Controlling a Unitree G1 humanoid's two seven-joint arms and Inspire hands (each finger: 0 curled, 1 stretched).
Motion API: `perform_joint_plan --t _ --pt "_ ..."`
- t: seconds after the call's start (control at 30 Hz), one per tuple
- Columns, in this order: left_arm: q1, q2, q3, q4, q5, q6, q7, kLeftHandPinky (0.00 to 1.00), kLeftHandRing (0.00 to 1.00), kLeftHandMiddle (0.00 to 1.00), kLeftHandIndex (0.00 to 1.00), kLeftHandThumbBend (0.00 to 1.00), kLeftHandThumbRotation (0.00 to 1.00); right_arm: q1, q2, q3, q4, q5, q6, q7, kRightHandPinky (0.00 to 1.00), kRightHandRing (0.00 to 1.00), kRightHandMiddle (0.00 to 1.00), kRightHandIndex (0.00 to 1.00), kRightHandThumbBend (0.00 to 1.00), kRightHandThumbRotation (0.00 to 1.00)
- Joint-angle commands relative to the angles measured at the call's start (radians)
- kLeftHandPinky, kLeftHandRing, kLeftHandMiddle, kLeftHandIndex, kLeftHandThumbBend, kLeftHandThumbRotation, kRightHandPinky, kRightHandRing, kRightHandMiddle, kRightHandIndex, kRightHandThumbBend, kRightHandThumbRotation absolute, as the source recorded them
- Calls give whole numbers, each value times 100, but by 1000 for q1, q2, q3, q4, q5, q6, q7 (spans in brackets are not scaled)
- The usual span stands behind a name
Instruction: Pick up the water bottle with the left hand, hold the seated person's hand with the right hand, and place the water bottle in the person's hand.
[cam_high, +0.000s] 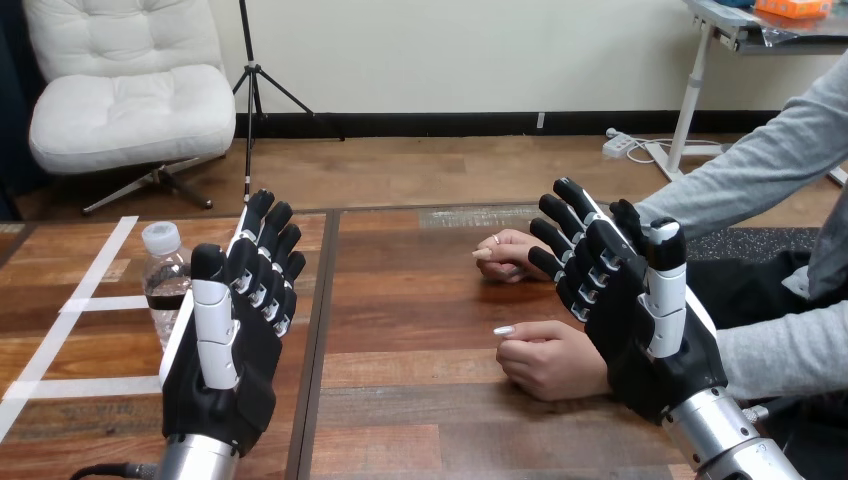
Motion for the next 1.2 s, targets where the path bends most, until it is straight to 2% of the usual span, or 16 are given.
perform_joint_plan --t 0.0,0.2,0.6,0.97,1.07,1.17 --pt "-46 10 4 -46 -2 -11 -2 100 100 100 100 85 100 -23 13 -13 -49 10 -12 1 100 100 100 100 100 100" --pt "-61 15 17 -60 -6 -36 -4 100 100 100 100 87 99 -25 13 -14 -46 7 -14 0 100 100 100 100 100 100" --pt "-130 49 81 -72 -38 -56 10 100 100 100 100 88 98 -31 16 -10 -46 9 -3 -5 100 100 100 100 100 100" --pt "-208 93 145 -13 -40 -88 12 100 100 100 100 91 96 -34 14 -6 -41 -8 -13 -2 100 100 100 100 100 100" --pt "-250 122 183 22 -55 -101 5 100 100 100 100 94 94 -34 21 -11 -42 -6 -10 -2 100 100 100 100 100 100" --pt "-263 131 193 34 -58 -107 2 100 100 100 100 95 93 -35 23 -13 -42 -3 -7 -2 100 100 100 100 100 100"
